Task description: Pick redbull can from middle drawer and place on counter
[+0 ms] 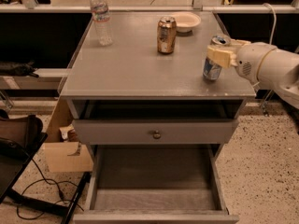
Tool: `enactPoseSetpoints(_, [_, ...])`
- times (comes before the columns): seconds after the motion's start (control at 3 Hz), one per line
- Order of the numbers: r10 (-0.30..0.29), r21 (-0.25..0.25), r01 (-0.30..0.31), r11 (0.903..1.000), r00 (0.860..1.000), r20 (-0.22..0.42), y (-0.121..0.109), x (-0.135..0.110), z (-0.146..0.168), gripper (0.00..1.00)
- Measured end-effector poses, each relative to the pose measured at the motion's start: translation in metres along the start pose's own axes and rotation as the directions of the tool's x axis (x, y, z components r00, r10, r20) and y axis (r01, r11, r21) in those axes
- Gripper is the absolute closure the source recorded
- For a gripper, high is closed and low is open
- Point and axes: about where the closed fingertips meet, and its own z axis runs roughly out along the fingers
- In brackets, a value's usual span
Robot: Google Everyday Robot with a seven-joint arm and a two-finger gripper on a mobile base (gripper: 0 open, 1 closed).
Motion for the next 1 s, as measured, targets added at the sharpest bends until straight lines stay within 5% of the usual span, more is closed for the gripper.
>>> enactPoseSetpoints(0.67, [-0.022,0.059,0.022,0.998,1.0,-0.003,-0.022,0.016,0.023,0.96])
enactPoseSetpoints(1.0, [-0.022,0.059,0.022,0.998,1.0,-0.003,-0.022,0.016,0.023,0.73])
